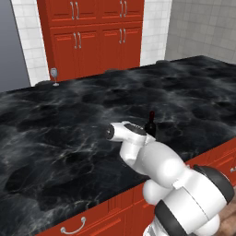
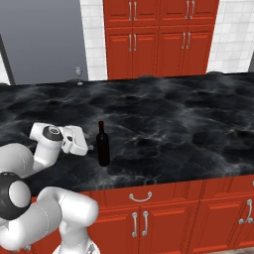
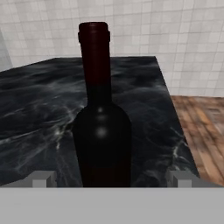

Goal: There is a wine glass and glass cup on the dining counter. Place the wine bottle next to the wine glass and the juice bottle next to the glass cup.

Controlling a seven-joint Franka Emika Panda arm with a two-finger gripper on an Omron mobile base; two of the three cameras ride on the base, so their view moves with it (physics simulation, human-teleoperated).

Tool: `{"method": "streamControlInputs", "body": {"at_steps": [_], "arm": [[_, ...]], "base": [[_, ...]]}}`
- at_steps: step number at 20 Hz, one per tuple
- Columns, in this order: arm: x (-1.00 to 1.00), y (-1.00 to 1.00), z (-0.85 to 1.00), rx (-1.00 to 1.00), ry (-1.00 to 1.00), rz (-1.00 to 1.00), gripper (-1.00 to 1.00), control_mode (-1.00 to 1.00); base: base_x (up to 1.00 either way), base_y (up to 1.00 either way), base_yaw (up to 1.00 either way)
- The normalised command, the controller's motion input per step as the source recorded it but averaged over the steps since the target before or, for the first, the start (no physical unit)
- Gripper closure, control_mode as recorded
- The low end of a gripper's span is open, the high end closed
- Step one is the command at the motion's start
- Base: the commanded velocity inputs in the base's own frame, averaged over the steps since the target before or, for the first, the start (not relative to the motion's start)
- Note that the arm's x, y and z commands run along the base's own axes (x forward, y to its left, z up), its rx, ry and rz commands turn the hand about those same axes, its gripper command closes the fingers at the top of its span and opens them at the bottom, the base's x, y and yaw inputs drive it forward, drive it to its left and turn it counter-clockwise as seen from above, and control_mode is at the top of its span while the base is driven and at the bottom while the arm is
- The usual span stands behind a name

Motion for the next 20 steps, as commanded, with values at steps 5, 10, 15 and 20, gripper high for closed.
{"method": "streamControlInputs", "body": {"at_steps": [5, 10, 15, 20], "arm": [[0.12, -0.09, -0.15, 0.0, 0.0, 0.0, -1.0, -1.0], [0.04, -0.06, -0.05, 0.0, 0.0, 0.0, -1.0, -1.0], [0.01, -0.06, -0.01, 0.0, 0.0, 0.0, -1.0, -1.0], [0.0, -0.09, 0.0, 0.0, 0.0, 0.0, -1.0, -1.0]], "base": [[0.0, 0.0, 0.0], [0.0, 0.0, 0.0], [0.0, 0.0, 0.0], [0.0, 0.0, 0.0]]}}
